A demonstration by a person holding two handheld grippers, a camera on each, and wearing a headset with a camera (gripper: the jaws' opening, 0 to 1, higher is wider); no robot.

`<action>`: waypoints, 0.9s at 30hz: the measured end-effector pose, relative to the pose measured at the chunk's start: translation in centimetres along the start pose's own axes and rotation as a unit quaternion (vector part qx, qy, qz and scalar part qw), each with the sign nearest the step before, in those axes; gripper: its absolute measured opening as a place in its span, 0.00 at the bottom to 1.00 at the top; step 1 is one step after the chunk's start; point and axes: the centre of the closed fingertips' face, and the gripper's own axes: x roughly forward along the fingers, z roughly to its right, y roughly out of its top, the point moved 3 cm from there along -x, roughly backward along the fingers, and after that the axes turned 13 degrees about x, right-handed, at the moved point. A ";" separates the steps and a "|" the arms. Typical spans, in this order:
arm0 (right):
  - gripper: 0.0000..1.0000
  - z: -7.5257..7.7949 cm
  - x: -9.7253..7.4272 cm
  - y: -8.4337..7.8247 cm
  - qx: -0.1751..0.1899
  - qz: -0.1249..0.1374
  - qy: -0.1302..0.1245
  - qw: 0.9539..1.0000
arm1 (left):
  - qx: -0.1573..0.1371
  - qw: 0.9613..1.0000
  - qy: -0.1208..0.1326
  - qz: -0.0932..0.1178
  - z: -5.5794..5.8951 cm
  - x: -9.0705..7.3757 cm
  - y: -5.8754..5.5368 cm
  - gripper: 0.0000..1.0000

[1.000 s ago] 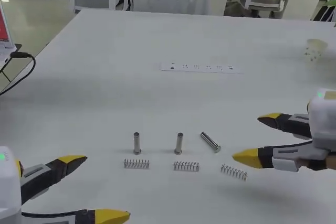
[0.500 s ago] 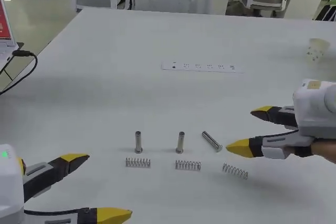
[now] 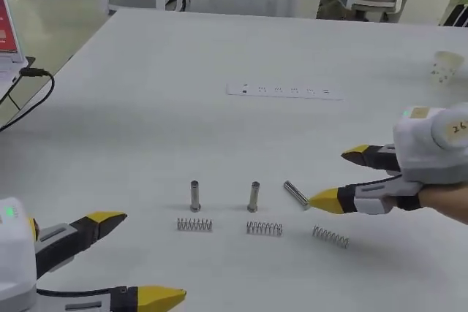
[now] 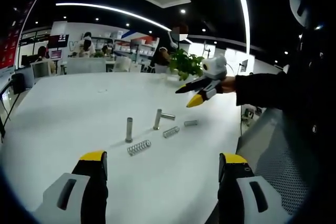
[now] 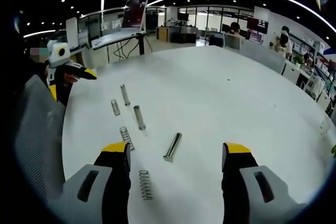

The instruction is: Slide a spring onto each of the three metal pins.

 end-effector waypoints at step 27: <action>0.65 0.2 3.2 1.4 0.003 -0.020 -0.002 1.000 | 0.001 1.000 0.000 -0.002 0.1 -0.1 0.1 0.84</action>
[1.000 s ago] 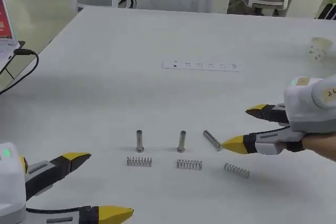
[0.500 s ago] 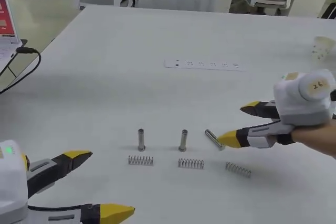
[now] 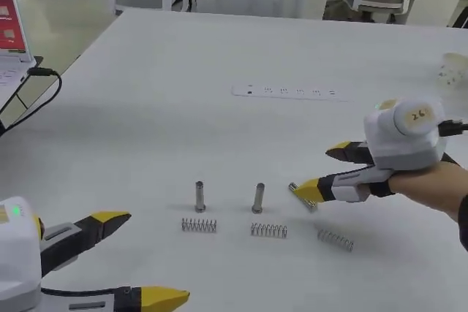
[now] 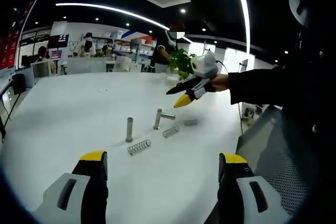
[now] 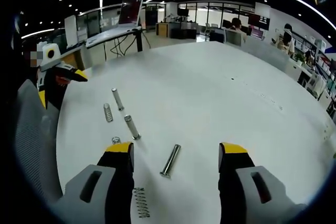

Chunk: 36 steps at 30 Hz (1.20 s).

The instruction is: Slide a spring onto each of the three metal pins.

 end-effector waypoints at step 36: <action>0.38 0.6 3.5 -1.4 0.012 -0.084 -0.043 0.995 | -0.002 1.000 -0.001 0.002 0.0 0.0 0.0 0.83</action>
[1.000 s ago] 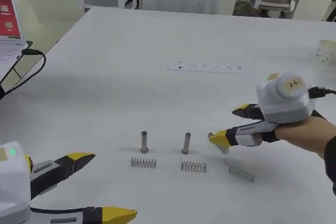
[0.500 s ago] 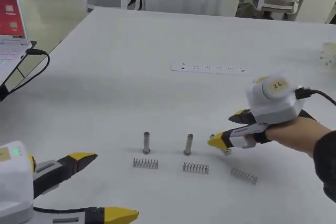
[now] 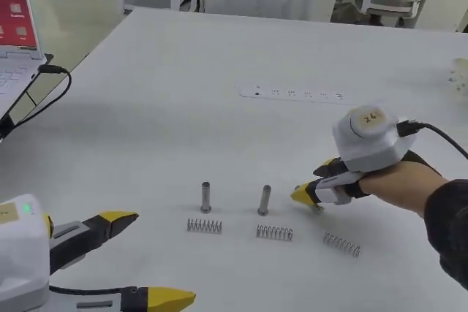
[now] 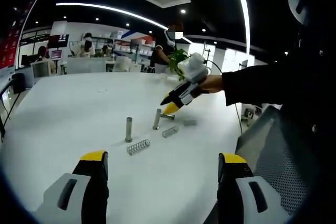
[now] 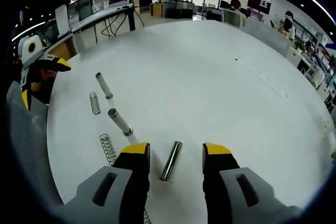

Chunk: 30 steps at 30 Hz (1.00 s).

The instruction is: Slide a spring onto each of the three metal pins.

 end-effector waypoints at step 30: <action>0.12 -0.2 1.5 -0.6 0.024 -0.044 -0.030 0.998 | -0.001 1.000 -0.001 0.000 0.0 -0.1 -0.1 0.82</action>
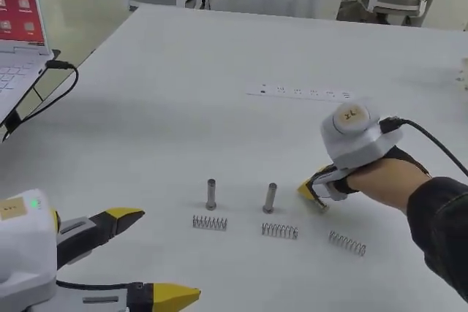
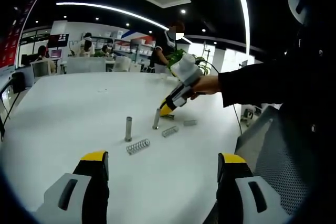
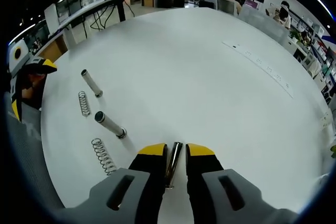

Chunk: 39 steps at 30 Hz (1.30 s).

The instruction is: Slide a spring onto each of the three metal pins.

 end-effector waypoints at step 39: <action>0.07 0.6 0.9 0.0 0.028 -0.033 -0.015 0.999 | -0.004 1.000 0.002 0.000 -0.2 0.0 -0.3 0.82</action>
